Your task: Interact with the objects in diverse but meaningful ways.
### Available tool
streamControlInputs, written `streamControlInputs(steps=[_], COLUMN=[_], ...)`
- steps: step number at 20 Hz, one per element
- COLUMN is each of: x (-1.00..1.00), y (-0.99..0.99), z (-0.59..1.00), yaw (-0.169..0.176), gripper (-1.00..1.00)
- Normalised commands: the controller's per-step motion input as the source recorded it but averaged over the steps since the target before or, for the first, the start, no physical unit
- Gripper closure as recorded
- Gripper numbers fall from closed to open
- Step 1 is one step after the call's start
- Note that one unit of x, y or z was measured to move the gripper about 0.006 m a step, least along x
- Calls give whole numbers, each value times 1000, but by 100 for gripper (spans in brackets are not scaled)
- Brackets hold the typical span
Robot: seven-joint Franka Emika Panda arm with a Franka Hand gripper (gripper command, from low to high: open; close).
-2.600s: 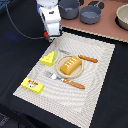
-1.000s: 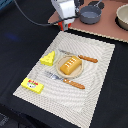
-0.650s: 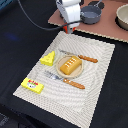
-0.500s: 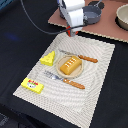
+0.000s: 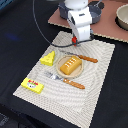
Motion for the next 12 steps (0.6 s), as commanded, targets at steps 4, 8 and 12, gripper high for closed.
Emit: streamControlInputs(steps=[4,8,12], x=[270,284,401], y=[151,121,29], z=[634,979,841], yaw=[-17,-58,-38], gripper=[-100,-100,-100])
